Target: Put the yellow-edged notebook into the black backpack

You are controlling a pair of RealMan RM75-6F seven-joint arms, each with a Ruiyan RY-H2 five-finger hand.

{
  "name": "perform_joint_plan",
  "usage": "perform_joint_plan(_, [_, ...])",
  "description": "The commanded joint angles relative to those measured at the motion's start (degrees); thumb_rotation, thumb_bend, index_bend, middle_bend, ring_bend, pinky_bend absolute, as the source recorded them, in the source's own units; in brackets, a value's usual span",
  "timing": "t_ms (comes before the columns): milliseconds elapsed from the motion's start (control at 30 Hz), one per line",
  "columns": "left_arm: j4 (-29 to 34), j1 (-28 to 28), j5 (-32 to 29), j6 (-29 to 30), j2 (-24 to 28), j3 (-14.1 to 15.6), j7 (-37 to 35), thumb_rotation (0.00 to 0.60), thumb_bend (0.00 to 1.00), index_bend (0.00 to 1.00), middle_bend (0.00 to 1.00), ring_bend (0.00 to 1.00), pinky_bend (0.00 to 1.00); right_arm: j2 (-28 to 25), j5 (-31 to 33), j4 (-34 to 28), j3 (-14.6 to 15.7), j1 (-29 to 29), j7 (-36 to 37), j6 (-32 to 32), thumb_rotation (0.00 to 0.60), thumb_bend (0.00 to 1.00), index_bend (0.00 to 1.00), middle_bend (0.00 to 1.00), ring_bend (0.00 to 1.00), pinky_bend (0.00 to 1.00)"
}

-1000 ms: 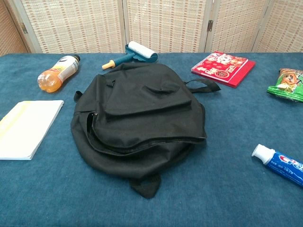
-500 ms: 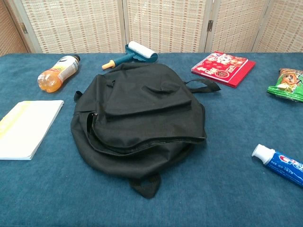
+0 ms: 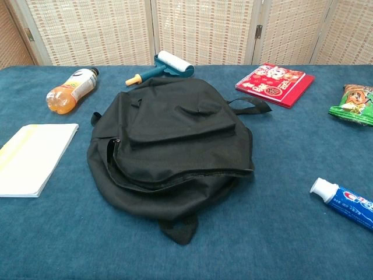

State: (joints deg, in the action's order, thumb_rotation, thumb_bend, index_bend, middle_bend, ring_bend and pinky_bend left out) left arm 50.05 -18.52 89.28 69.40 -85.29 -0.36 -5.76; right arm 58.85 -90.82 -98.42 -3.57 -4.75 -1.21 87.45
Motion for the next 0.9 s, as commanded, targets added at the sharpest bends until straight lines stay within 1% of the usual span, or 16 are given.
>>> perform_joint_plan(33, [-1.7, 0.0, -0.7, -0.6, -1.0, 0.2, -0.7, 0.6, 0.2, 0.2, 0.2, 0.15, 0.13, 0.1, 0.1, 0.0, 0.1, 0.0, -0.1, -0.2, 0.589, 0.14, 0.0, 0.05, 0.1, 0.21])
perform_joint_plan(233, [-1.8, 0.0, -0.2, -0.1, -1.4, 1.0, -2.0, 0.6, 0.2, 0.2, 0.2, 0.15, 0.13, 0.2, 0.1, -0.2, 0.1, -0.2, -0.3, -0.4, 0.587, 0.14, 0.0, 0.05, 0.1, 0.21])
perform_joint_plan(367, [0.5, -0.2, 0.8, 1.2, -1.0, 1.4, -2.8, 0.6, 0.2, 0.2, 0.2, 0.15, 0.12, 0.2, 0.1, -0.2, 0.2, -0.2, -0.3, -0.5, 0.59, 0.14, 0.0, 0.05, 0.1, 0.21])
perform_joint_plan(600, [5.6, -1.4, 2.5, 2.1, -0.2, 2.0, -1.0, 0.6, 0.2, 0.2, 0.2, 0.15, 0.12, 0.4, 0.2, 0.1, 0.3, 0.0, 0.0, -0.4, 0.589, 0.14, 0.0, 0.05, 0.1, 0.21])
perform_joint_plan(733, [8.7, -2.0, 3.6, 2.9, 0.3, 2.3, -1.9, 0.6, 0.2, 0.21, 0.2, 0.15, 0.13, 0.6, 0.3, 0.3, 0.4, 0.2, 0.3, -0.4, 0.591, 0.14, 0.0, 0.05, 0.1, 0.21])
perform_joint_plan(800, [8.8, -2.2, 4.0, 3.3, 0.3, 2.5, -1.8, 0.6, 0.2, 0.21, 0.2, 0.15, 0.12, 0.6, 0.2, 0.4, 0.5, 0.2, 0.5, -0.3, 0.589, 0.14, 0.0, 0.05, 0.1, 0.21])
perform_joint_plan(900, [7.0, -1.8, 4.3, 4.4, -0.1, 2.7, -1.5, 0.6, 0.2, 0.22, 0.2, 0.16, 0.12, 0.6, 0.2, 0.5, 0.6, 0.4, 0.8, -0.1, 0.585, 0.14, 0.0, 0.06, 0.1, 0.21])
